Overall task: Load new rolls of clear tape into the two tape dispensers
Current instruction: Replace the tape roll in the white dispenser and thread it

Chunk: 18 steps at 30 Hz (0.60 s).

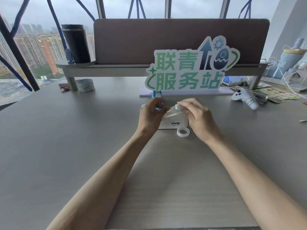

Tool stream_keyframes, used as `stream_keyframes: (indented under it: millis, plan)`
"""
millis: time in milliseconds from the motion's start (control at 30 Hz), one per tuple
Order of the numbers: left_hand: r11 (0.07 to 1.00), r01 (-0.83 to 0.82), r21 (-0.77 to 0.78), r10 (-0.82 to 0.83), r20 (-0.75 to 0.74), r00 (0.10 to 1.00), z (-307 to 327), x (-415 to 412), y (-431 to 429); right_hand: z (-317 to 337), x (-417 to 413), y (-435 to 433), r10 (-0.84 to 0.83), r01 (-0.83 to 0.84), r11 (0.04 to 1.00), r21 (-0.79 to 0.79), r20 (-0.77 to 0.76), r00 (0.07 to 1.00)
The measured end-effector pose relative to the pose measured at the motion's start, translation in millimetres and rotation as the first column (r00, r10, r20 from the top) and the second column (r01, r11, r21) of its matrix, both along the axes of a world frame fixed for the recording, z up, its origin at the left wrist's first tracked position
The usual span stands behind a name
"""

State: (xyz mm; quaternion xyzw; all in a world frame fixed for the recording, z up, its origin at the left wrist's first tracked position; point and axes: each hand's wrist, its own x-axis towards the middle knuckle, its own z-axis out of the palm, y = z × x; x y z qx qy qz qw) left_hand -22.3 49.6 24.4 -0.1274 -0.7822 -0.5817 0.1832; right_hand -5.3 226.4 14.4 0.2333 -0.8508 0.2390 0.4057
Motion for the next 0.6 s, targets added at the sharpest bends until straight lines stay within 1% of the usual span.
stream_keyframes:
  millis: [167,333,600]
  plan:
    - [0.992,-0.082,-0.092,0.081,-0.006,0.997,-8,-5,0,-6,-7,-2,-0.012,0.013,1.0,-0.029,0.035,0.999]
    - [0.991,-0.089,-0.096,0.092,0.022,0.996,-12,-12,-3,-9,-9,-7,0.016,0.001,0.988,-0.152,0.107,0.994]
    - [0.989,-0.06,-0.134,0.064,0.03,0.997,-13,-13,-3,-13,-15,-6,-0.063,0.074,0.995,-0.064,0.149,0.987]
